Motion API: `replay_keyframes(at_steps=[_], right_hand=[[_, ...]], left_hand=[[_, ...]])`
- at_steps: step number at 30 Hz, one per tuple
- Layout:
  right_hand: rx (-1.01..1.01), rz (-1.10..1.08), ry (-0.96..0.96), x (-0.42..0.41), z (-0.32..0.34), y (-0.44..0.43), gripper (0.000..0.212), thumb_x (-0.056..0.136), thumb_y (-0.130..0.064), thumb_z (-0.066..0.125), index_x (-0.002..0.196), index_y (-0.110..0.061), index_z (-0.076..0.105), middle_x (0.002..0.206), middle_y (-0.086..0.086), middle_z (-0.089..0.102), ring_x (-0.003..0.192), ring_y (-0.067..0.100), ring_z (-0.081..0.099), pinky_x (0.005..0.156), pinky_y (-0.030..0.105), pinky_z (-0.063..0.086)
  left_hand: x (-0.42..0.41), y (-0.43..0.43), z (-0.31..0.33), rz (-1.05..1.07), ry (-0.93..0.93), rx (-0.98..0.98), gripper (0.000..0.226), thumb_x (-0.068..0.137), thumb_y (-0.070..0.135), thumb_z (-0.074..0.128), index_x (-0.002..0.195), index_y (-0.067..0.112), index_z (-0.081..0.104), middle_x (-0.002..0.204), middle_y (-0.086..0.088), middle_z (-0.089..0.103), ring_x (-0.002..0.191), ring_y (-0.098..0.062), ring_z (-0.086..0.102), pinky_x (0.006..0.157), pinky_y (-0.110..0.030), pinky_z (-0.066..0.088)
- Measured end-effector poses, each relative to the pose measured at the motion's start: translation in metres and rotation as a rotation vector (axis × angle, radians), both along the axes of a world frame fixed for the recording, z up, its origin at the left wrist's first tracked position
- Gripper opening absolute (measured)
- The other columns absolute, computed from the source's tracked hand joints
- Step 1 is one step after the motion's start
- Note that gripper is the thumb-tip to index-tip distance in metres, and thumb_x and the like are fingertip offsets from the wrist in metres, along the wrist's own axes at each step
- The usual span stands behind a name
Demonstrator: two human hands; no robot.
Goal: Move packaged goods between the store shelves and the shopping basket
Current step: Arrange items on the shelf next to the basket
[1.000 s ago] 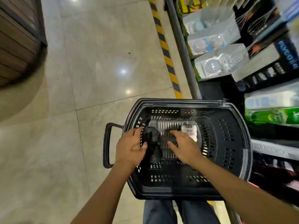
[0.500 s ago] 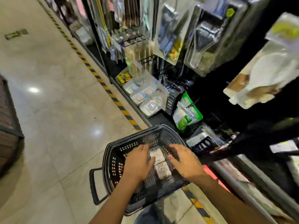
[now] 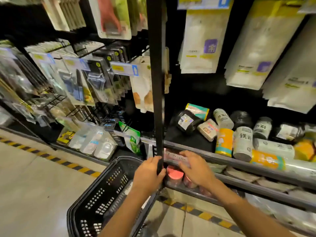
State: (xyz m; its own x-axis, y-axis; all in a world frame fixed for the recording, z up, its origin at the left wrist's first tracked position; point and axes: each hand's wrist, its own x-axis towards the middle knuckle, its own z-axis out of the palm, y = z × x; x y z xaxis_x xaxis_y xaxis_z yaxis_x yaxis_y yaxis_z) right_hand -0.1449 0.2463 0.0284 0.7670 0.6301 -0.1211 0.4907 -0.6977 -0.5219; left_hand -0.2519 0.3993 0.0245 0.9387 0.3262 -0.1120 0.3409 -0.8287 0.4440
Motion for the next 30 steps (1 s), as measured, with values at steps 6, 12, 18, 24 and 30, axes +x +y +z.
replay_keyframes(at_steps=[6, 12, 18, 24, 30], right_hand=[[0.035, -0.187, -0.014, 0.03, 0.01, -0.023, 0.041, 0.093, -0.034, 0.052, 0.131, -0.019, 0.048, 0.13, 0.001, 0.055, 0.119, 0.018, 0.051, 0.097, 0.031, 0.041], [0.093, -0.356, 0.004, 0.07, 0.011, -0.016, 0.042, 0.094, -0.031, 0.052, 0.133, -0.015, 0.047, 0.131, 0.003, 0.055, 0.121, 0.018, 0.051, 0.096, 0.029, 0.04], [0.122, -0.444, -0.063, 0.129, 0.003, -0.008, 0.039, 0.093, -0.03, 0.055, 0.127, -0.011, 0.053, 0.127, 0.007, 0.059, 0.116, 0.024, 0.053, 0.089, 0.03, 0.04], [0.09, -0.398, -0.102, 0.2, -0.01, 0.003, 0.042, 0.093, -0.029, 0.053, 0.132, -0.011, 0.048, 0.132, 0.008, 0.053, 0.121, 0.025, 0.049, 0.093, 0.03, 0.037], [-0.06, -0.253, -0.182, 0.292, -0.056, 0.03, 0.059, 0.091, -0.032, 0.054, 0.143, -0.015, 0.032, 0.14, 0.008, 0.041, 0.126, 0.029, 0.041, 0.101, 0.033, 0.034]], left_hand=[[0.05, -0.026, 0.013, -0.131, -0.024, -0.062, 0.053, 0.093, 0.042, 0.049, 0.141, 0.022, 0.038, 0.14, 0.002, 0.047, 0.127, -0.015, 0.045, 0.105, -0.027, 0.036], [0.108, -0.013, 0.019, -0.208, -0.074, -0.098, 0.054, 0.095, 0.039, 0.048, 0.144, 0.022, 0.032, 0.146, 0.004, 0.038, 0.132, -0.014, 0.04, 0.106, -0.027, 0.033], [0.174, 0.001, 0.007, -0.043, -0.085, -0.324, 0.057, 0.091, 0.04, 0.058, 0.14, 0.017, 0.04, 0.135, -0.001, 0.048, 0.124, -0.02, 0.048, 0.102, -0.033, 0.041], [0.243, 0.001, -0.016, 0.346, 0.087, -0.597, 0.081, 0.085, 0.052, 0.061, 0.144, 0.008, 0.027, 0.144, -0.016, 0.039, 0.132, -0.034, 0.037, 0.104, -0.038, 0.034], [0.3, 0.0, -0.073, 0.702, 0.077, -0.893, 0.102, 0.067, 0.064, 0.072, 0.138, 0.004, 0.03, 0.134, -0.018, 0.047, 0.12, -0.035, 0.048, 0.1, -0.04, 0.041]])
